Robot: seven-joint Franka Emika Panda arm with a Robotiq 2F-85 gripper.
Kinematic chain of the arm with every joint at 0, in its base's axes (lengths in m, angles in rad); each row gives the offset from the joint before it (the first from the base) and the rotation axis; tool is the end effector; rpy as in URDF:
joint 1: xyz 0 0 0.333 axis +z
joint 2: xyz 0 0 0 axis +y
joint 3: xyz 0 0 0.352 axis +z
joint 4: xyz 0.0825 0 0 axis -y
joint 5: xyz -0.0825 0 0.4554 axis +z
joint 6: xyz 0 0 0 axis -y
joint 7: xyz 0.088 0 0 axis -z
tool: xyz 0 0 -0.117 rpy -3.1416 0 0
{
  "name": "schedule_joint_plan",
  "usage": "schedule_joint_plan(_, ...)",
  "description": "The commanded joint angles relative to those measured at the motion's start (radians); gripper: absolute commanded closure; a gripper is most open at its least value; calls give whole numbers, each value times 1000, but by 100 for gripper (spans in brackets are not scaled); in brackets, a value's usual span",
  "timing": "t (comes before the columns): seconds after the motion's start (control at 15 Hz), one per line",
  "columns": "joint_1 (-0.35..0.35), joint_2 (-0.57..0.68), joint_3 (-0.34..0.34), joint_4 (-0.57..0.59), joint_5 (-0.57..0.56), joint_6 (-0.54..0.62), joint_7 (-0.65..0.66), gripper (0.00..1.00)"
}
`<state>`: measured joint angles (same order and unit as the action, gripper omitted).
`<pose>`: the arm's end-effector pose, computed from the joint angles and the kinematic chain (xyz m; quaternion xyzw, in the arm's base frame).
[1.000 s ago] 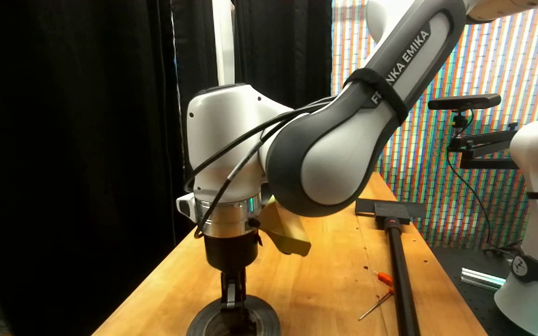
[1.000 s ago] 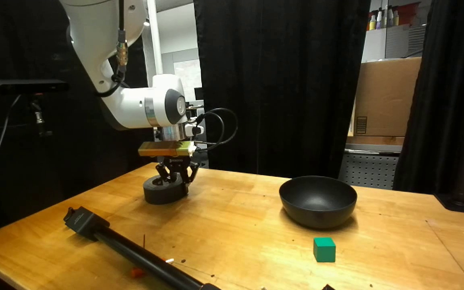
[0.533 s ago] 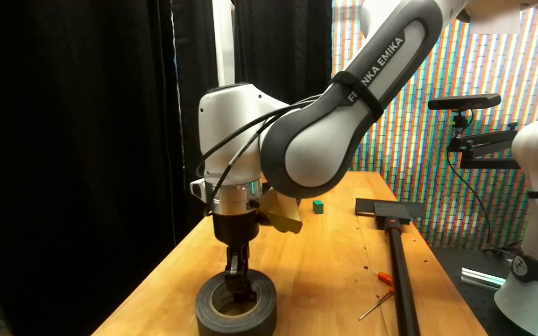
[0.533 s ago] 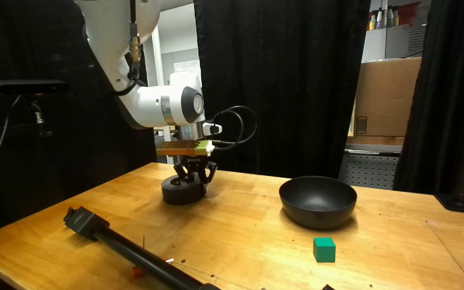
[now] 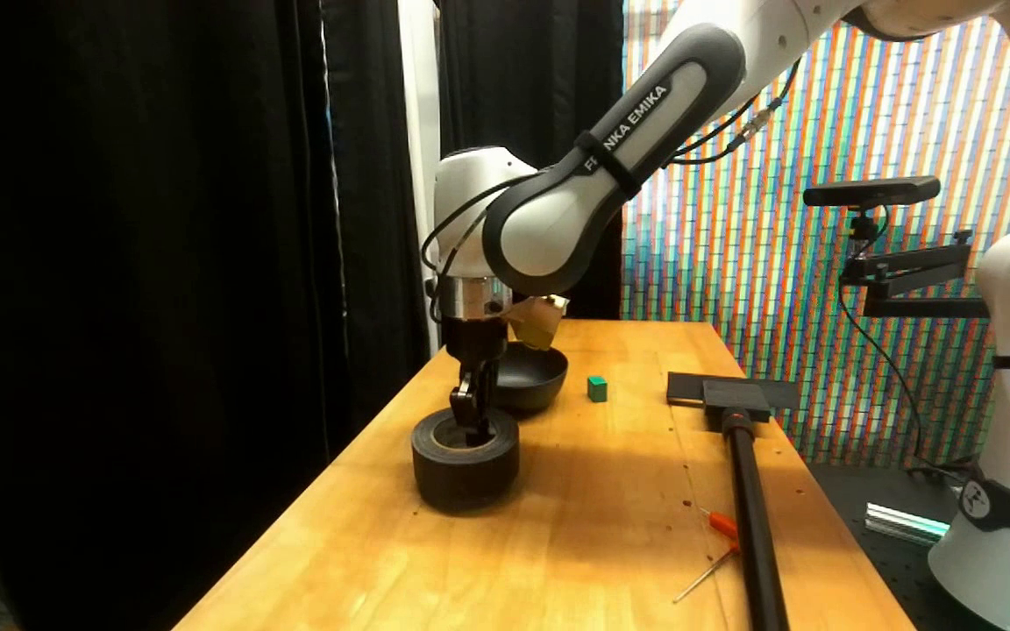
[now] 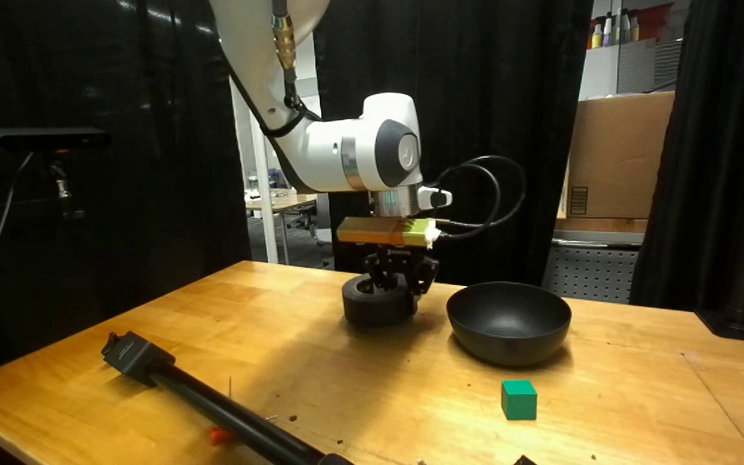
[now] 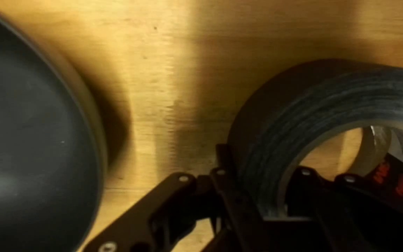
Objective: Move the black masking tape to the right
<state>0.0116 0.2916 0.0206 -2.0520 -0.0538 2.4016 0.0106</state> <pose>0.6582 0.0202 0.2759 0.9990 0.0296 0.0294 0.0151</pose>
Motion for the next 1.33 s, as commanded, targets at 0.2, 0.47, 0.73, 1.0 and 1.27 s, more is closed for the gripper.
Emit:
schedule_joint_plan(0.2, -37, -30, -10, -10, 47, 21, -16, 92)
schedule_joint_plan(0.47, -40, -33, -10, -17, 61, 28, -15, 92)
schedule_joint_plan(0.73, -39, -31, -11, -36, 65, 46, -16, 92)
schedule_joint_plan(1.0, -40, -34, -15, -60, 57, 53, -17, 92)
schedule_joint_plan(1.27, -37, -36, -20, -77, 46, 55, -15, 92)
